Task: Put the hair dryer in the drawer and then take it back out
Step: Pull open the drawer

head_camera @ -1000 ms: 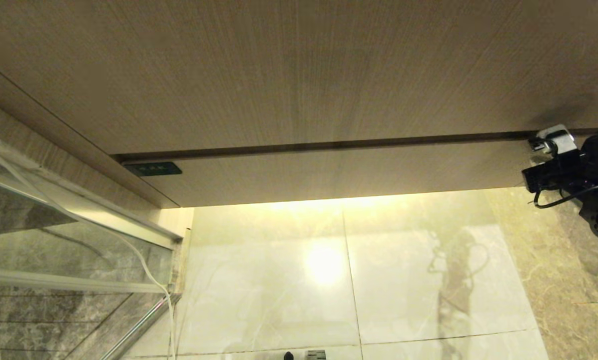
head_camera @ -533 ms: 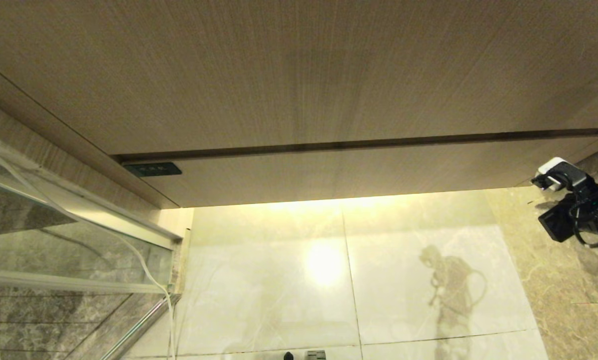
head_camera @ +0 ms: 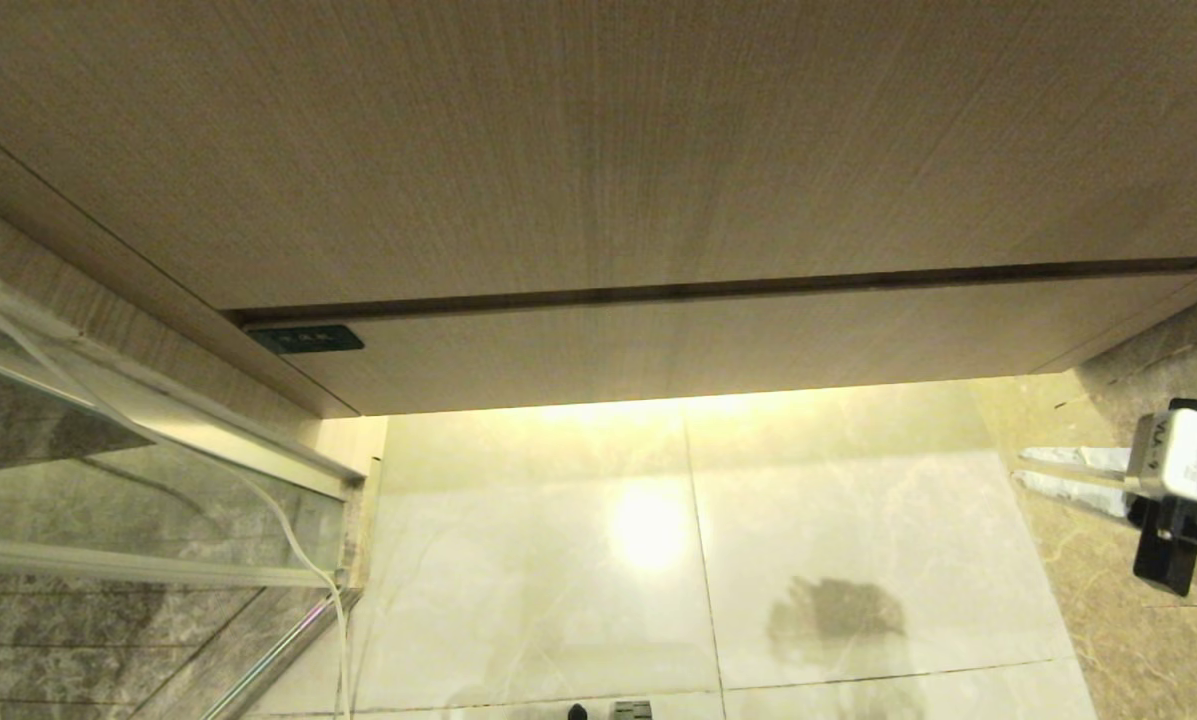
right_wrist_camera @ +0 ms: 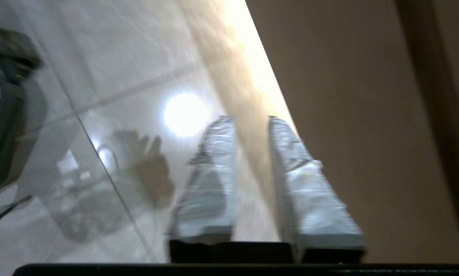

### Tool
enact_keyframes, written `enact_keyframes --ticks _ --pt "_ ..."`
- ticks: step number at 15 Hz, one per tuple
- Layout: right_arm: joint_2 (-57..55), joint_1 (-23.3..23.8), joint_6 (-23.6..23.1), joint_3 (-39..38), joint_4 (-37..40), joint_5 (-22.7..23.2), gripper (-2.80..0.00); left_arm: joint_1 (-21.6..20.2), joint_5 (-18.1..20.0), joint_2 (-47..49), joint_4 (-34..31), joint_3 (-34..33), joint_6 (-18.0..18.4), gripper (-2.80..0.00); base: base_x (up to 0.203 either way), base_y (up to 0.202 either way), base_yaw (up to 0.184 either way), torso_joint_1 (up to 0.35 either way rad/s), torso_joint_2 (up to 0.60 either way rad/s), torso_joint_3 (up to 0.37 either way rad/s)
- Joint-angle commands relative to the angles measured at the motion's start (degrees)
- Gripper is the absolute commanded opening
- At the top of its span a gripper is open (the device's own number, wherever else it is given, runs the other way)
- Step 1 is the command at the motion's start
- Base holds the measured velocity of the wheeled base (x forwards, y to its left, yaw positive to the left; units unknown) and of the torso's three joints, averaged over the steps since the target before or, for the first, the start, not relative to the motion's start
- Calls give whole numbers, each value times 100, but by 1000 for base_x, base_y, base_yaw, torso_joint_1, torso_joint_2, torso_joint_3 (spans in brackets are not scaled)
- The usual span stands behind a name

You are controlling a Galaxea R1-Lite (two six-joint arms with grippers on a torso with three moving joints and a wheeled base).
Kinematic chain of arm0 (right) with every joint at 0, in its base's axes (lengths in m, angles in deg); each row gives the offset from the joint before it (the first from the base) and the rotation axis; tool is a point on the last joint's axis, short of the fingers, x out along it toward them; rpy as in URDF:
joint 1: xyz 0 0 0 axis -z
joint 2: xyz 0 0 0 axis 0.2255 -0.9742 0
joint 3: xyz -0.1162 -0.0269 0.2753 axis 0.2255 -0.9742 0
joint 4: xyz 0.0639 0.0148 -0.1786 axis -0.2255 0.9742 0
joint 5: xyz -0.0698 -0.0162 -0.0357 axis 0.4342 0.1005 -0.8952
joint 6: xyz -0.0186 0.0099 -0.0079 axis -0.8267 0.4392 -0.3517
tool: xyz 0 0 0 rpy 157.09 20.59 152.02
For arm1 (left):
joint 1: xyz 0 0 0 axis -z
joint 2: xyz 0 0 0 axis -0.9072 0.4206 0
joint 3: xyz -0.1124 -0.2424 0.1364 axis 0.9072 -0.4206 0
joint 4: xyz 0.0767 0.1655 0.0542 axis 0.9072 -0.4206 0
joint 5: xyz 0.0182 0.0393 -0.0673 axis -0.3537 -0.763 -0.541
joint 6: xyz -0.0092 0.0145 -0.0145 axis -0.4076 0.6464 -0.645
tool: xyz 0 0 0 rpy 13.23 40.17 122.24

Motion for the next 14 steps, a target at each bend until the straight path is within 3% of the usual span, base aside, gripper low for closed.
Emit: enact_keyframes --ticks 1,3,6,8,11,14 --pt "433 -487 -291 -44 110 200 0 0 0 0 1 0 0 -280 0 0 0 0 0 0" --pt "339 -704 -529 -53 194 629 0 0 0 0 1 0 0 -280 0 0 0 0 0 0" --pt "-141 -907 -586 137 101 810 0 0 0 0 1 1 0 -280 0 0 0 0 0 0" --pt "-613 -936 -837 525 -38 897 0 0 0 0 1 0 0 -280 0 0 0 0 0 0" --pt "-1365 -944 -1577 1320 -74 1079 0 0 0 0 1 0 0 -280 0 0 0 0 0 0" --pt "-1963 -970 -1649 2268 244 1057 0 0 0 0 1 0 0 -280 0 0 0 0 0 0"
